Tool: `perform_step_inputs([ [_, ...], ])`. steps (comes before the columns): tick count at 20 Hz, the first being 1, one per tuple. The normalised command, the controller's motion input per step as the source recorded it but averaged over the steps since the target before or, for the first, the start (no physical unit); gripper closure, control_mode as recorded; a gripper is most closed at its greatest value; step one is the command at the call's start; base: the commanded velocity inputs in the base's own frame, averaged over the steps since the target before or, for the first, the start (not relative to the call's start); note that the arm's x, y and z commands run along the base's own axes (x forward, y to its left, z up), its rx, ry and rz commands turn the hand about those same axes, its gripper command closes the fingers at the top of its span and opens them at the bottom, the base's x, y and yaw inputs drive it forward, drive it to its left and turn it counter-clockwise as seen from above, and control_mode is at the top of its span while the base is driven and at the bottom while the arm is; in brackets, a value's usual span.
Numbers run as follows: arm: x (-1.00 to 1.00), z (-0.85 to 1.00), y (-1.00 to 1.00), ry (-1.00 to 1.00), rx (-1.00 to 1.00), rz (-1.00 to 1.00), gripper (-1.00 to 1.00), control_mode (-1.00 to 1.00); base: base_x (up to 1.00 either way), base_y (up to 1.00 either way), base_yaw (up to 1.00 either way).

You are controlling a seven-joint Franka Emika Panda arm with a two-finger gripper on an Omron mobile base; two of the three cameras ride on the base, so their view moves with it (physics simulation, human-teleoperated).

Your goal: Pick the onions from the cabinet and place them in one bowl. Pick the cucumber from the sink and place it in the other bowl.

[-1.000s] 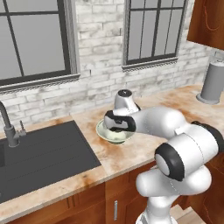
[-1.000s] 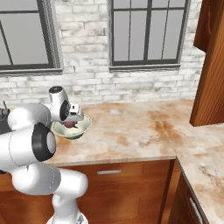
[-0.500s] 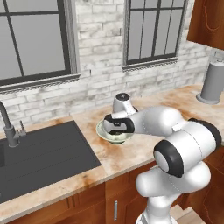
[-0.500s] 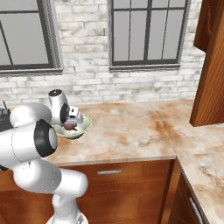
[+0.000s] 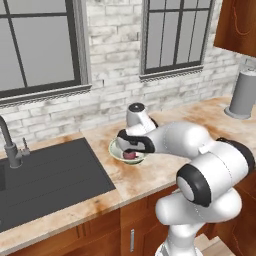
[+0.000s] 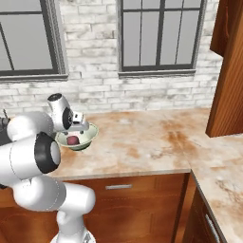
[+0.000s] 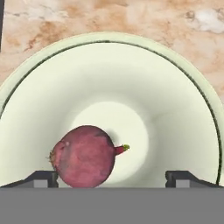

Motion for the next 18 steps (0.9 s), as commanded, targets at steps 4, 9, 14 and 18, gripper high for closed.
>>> perform_step_inputs([
  [4,-0.13,0.96,-0.19,0.01,0.02,-0.03,-1.00,-1.00,0.00,0.00,0.00],
  [9,-0.57,0.71,-0.21,0.03,0.11,-0.10,-1.00,-1.00,0.00,0.00,0.00],
  [14,-0.89,0.27,-0.19,-0.06,0.04,-0.10,-1.00,-1.00,0.00,0.00,0.00],
  [18,-0.97,0.13,-0.19,-0.14,0.10,-0.01,-1.00,-1.00,0.00,0.00,0.00],
])
